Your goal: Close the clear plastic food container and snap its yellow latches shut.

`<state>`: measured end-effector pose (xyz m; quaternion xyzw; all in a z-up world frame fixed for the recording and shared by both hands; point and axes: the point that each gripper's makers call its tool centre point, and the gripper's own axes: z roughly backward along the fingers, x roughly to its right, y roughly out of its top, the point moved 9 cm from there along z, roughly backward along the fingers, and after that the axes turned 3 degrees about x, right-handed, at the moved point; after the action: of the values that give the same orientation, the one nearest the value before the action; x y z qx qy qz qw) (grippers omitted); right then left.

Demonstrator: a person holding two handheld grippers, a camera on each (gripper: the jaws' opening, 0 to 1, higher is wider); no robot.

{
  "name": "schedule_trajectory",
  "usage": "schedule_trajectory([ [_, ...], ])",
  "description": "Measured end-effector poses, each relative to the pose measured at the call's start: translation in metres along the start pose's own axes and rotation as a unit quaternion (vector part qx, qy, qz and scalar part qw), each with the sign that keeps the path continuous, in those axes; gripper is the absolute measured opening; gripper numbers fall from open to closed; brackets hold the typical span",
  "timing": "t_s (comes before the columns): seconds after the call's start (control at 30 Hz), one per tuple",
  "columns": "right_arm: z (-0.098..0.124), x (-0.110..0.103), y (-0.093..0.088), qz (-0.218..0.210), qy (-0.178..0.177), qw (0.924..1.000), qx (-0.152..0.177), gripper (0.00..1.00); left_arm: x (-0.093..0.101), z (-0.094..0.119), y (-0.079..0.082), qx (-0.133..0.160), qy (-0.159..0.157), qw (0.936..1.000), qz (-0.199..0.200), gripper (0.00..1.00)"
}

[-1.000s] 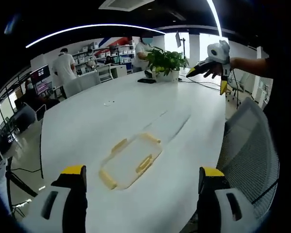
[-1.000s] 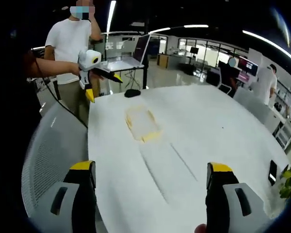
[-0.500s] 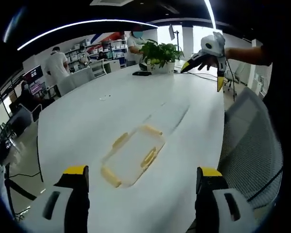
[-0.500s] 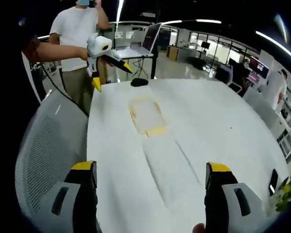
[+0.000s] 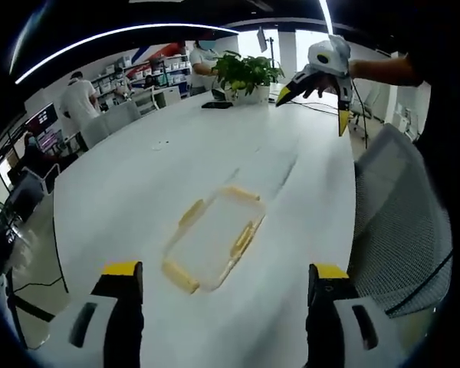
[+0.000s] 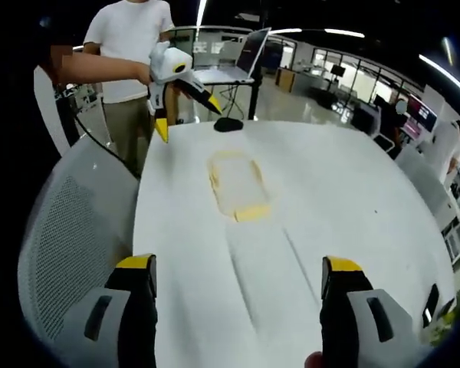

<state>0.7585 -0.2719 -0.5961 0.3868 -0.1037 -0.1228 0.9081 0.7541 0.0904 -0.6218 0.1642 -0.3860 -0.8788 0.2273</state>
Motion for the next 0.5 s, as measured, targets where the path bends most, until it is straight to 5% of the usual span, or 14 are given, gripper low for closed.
schedule_trajectory([
  [0.5, -0.029, 0.004, 0.019, 0.021, 0.018, 0.9995, -0.016, 0.81, -0.012, -0.010, -0.007, -0.026, -0.023, 0.9991, -0.023, 0.79],
])
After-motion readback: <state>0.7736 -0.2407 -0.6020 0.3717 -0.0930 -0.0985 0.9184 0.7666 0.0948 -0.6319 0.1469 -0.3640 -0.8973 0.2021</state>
